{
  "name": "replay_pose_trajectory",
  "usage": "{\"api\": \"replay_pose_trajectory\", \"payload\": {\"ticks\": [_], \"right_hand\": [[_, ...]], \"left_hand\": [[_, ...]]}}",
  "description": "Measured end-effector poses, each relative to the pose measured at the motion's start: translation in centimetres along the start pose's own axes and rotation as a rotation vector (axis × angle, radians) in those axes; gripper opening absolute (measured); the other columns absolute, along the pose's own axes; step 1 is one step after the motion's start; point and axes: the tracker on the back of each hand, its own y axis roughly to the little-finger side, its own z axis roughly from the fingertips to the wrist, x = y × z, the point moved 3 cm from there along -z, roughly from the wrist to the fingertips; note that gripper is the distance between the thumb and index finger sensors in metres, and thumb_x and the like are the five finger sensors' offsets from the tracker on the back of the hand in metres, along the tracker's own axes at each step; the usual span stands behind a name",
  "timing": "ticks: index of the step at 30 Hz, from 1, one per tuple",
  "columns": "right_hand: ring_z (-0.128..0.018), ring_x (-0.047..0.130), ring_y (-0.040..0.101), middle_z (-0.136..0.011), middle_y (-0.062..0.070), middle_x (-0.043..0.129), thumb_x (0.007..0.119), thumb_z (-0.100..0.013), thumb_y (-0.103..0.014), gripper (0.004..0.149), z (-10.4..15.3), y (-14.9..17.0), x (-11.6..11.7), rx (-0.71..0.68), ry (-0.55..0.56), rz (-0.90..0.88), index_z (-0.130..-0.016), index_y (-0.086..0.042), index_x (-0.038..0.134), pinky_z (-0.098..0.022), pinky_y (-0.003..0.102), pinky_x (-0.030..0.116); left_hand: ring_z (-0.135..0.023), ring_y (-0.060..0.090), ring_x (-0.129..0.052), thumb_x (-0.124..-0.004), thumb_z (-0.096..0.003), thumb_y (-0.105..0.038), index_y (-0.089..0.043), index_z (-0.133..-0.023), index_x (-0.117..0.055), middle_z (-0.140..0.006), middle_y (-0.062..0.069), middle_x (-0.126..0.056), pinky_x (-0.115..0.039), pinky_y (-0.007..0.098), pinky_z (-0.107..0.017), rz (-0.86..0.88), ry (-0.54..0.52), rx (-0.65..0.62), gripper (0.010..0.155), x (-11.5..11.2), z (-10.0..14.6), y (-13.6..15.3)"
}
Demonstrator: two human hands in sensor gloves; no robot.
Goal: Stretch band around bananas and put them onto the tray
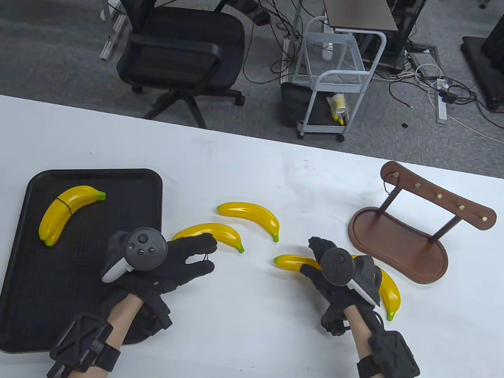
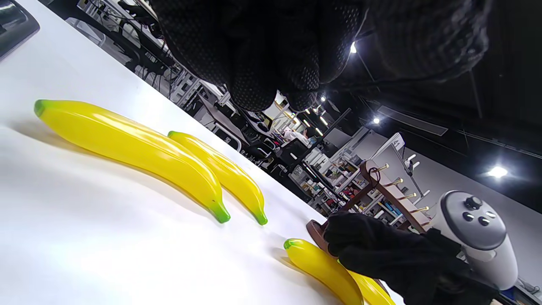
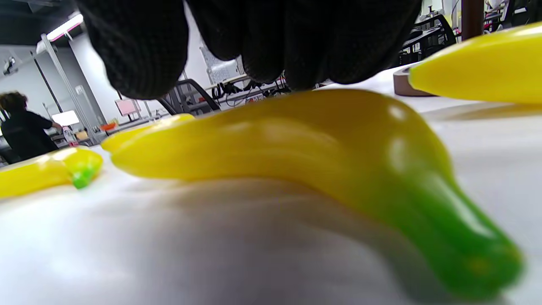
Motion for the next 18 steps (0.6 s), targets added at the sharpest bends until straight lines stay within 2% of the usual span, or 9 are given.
{"api": "replay_pose_trajectory", "payload": {"ticks": [18], "right_hand": [[-0.086,0.083,0.034,-0.106,0.012,0.068,0.085,-0.047,-0.039,0.071,-0.4,-0.5,2.2,-0.018,-0.057,0.199,-0.108,-0.015,0.055,-0.058,0.050,0.077]], "left_hand": [[-0.103,0.025,-0.081,-0.070,-0.0497,-0.058,-0.025,-0.108,-0.061,-0.110,-0.001,-0.077,-0.065,0.046,-0.080,0.004,0.000,0.004,0.068,-0.1,0.0,0.1]]}}
